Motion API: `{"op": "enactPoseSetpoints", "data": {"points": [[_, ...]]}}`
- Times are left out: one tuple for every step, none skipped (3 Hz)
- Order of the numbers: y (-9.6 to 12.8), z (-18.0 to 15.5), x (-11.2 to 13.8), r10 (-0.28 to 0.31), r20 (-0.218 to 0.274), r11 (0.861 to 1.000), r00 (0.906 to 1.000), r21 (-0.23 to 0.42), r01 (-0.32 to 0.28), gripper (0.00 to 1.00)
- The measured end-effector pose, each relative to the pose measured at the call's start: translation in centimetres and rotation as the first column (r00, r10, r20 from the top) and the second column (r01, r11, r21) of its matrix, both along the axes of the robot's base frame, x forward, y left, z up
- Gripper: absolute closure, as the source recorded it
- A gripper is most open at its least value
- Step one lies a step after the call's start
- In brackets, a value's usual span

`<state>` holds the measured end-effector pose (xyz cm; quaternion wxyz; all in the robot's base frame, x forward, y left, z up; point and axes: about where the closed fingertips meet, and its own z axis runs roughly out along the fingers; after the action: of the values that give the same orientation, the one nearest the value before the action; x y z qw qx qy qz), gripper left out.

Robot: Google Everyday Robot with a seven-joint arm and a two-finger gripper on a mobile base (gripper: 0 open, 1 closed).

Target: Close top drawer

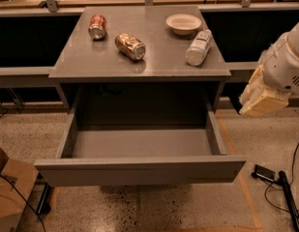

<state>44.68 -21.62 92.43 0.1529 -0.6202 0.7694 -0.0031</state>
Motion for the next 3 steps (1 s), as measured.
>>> {"op": "enactPoseSetpoints", "data": {"points": [[0.1,0.2,0.0,0.000,0.005,1.000,1.0000,-0.001,0.000,0.92],[0.5,-2.1,-0.7,0.021,-0.059,1.000,0.9981,-0.013,-0.022,1.00],[1.5,-7.8,-2.3,0.032,-0.181,0.999,0.9830,0.037,-0.026,1.00]]}}
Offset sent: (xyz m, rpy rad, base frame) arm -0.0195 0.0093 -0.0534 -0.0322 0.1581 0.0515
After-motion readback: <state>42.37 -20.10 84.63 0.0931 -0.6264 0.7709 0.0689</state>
